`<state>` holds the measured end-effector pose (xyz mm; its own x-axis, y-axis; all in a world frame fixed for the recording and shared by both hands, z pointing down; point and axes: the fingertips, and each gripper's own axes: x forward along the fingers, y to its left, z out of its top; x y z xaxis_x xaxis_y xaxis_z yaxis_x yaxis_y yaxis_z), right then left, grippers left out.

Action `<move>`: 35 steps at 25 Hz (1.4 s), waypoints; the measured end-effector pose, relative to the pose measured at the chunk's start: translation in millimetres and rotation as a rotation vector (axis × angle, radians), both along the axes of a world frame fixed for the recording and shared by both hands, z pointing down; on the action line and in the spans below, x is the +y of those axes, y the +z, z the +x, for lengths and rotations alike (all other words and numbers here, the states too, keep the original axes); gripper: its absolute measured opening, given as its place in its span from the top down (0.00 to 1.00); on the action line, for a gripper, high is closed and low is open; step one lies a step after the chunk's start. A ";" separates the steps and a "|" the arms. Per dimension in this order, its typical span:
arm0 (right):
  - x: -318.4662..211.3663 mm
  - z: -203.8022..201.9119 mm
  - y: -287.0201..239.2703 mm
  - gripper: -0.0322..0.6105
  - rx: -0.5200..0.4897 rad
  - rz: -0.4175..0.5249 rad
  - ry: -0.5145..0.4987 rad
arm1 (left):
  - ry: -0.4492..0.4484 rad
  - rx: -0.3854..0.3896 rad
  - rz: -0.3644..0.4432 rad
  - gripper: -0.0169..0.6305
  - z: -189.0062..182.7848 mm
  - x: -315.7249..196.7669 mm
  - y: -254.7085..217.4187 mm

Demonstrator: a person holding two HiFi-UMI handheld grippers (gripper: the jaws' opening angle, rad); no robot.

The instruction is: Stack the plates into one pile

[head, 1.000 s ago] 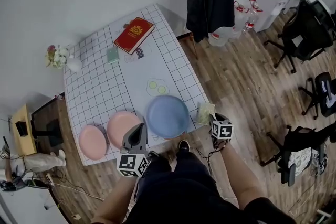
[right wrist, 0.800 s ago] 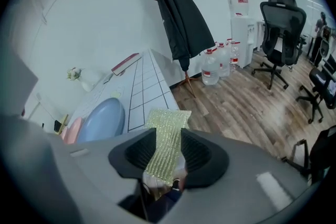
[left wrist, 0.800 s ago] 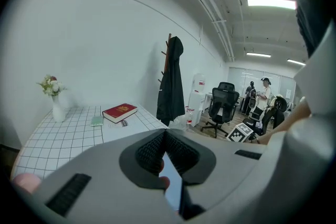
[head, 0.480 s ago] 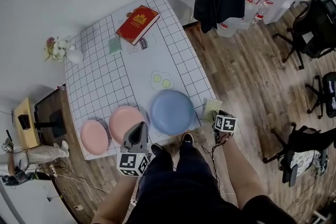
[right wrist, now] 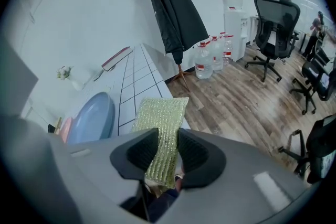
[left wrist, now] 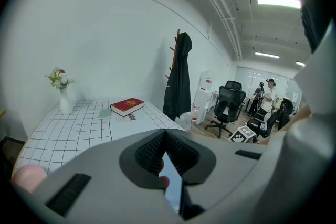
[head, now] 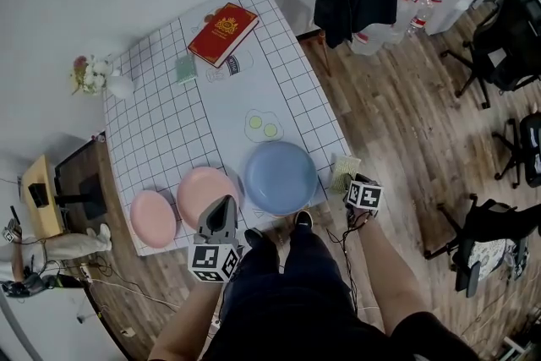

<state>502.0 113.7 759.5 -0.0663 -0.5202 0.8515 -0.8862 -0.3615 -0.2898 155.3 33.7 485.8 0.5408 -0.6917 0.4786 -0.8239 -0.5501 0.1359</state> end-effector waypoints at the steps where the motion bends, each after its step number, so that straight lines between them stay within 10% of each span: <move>1: 0.3 0.5 -0.5 0.76 0.003 -0.003 0.014 | 0.002 0.002 0.001 0.98 -1.0 0.1 -1.2; 16: -6.8 -1.8 -67.2 0.88 0.092 0.127 0.122 | -0.003 0.040 0.059 0.98 -53.6 -5.5 -29.3; 35: -71.7 -119.9 -348.2 0.88 0.194 0.684 -0.079 | -0.037 0.119 0.268 0.98 -132.8 -35.0 -110.5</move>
